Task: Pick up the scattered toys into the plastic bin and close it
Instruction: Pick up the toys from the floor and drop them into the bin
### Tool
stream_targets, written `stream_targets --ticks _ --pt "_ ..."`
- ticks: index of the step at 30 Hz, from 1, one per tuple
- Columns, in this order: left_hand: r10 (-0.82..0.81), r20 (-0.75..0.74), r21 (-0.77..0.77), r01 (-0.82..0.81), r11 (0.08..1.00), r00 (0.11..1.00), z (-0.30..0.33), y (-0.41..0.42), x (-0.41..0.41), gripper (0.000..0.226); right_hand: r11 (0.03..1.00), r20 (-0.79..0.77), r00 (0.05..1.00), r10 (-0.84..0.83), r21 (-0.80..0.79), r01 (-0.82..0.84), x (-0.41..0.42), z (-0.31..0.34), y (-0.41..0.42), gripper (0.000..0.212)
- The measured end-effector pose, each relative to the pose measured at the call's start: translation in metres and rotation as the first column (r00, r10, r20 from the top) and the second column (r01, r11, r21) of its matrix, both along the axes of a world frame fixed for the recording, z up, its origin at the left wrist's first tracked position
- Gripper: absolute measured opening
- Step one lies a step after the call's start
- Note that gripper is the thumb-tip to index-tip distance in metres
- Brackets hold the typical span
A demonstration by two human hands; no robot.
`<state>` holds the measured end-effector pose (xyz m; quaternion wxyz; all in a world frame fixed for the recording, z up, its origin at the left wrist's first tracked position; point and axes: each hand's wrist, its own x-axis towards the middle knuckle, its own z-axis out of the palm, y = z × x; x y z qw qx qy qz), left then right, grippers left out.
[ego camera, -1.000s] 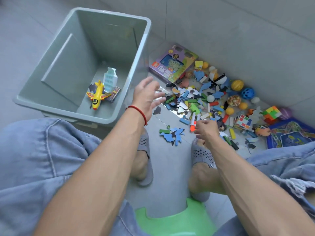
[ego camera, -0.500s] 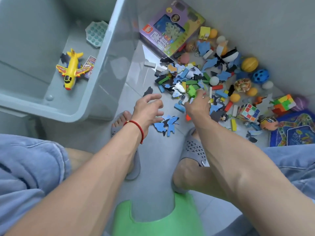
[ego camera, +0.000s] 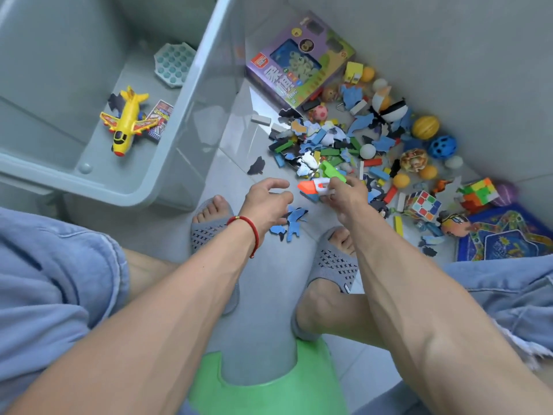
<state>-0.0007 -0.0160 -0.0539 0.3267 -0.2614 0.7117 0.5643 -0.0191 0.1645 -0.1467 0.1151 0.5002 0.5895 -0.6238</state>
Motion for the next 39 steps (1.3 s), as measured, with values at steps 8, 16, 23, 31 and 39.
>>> stream_targets --ticks 8,16,23,31,39 --pt "-0.028 -0.221 0.041 0.038 0.998 0.975 0.024 -0.002 0.017 0.066 0.913 -0.244 0.966 0.09 -0.366 -0.178 0.039 0.088 -0.062 0.022" --pt "-0.018 -0.393 -0.194 -0.064 0.979 0.919 0.043 -0.038 0.026 0.065 0.8 -0.384 0.726 0.571 0.063 -0.597 0.05 0.131 -0.101 0.032" --pt "0.051 -0.612 -0.225 -0.235 0.945 0.789 0.079 -0.063 0.005 0.055 0.698 -0.449 0.59 0.67 0.112 -0.707 0.039 0.157 -0.11 0.054" --pt "0.581 -0.553 0.196 -0.584 0.787 0.597 0.092 -0.101 -0.064 0.083 0.838 -0.309 0.78 0.543 0.149 -0.525 0.031 0.145 -0.055 0.032" --pt "-0.065 -0.596 -0.223 -0.087 0.971 0.8 0.075 -0.015 -0.03 0.06 0.927 0.118 0.966 0.231 0.276 -0.255 0.062 0.054 0.05 0.008"
